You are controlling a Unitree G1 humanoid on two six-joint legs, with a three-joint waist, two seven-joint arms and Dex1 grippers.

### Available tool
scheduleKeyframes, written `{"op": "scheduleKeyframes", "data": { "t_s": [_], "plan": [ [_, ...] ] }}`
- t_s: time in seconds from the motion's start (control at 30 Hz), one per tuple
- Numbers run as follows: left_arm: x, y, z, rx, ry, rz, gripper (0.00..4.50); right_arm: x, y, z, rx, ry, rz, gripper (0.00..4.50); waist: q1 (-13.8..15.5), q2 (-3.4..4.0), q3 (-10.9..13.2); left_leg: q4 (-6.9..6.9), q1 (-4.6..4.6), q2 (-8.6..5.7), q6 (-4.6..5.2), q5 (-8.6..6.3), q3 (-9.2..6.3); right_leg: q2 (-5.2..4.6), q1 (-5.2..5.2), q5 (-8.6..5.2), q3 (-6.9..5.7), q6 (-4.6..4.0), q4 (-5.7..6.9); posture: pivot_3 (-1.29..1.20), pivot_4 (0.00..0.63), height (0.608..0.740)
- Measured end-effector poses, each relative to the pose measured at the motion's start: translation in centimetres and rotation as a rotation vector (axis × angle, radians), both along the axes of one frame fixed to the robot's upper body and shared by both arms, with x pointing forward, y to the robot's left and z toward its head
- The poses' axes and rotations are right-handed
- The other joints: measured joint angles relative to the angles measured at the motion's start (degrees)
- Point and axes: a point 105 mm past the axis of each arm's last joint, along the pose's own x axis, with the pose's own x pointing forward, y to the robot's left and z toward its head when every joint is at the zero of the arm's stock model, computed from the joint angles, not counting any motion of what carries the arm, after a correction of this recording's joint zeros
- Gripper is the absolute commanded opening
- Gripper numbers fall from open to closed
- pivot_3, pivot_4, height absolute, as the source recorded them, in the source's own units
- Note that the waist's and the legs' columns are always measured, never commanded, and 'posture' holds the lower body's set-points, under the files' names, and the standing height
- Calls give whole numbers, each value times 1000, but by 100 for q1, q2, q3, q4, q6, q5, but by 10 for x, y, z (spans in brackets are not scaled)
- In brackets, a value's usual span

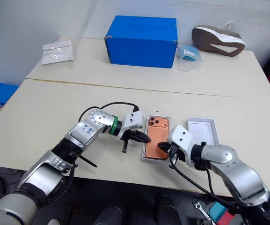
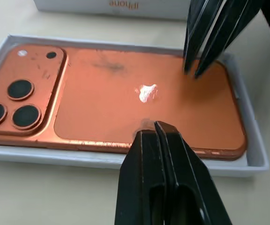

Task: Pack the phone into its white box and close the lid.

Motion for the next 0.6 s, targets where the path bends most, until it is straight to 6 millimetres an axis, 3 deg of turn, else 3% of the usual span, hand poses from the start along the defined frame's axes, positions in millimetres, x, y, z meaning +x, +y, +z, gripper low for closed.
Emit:
{"op": "scheduleKeyframes", "data": {
  "t_s": [0.23, 0.33, 0.47, 0.6],
  "plan": [
    [2, 6, 1, -17, 11, 20, 0, -3, -6, 0, 9, 1, -52, 27, -11, -9, -7, 2, 5, 2, 0, 0, -1, 1, 4, 4, 3, 7, 2, 0, 150, 740],
    [-4, 18, 10, -79, 66, 34, 0, -10, -16, 14, 41, -14, -125, 27, -12, -7, -5, 1, -8, 5, 0, 0, -4, 1, -9, 4, 2, 7, 3, 0, 150, 740],
    [-8, 38, 38, -204, 29, 31, 0, -21, -28, 40, 132, -50, -252, 27, 2, -7, -5, 4, -5, 5, -1, 0, -9, -1, -5, 4, 0, 7, 3, 0, 150, 740],
    [-19, 59, 52, -244, 38, -13, 844, -31, -50, 44, 135, -9, -410, 899, 0, -6, -6, 4, -3, 3, 0, 0, -9, -1, -1, 4, 0, 7, 2, 0, 150, 740]
  ]
}}
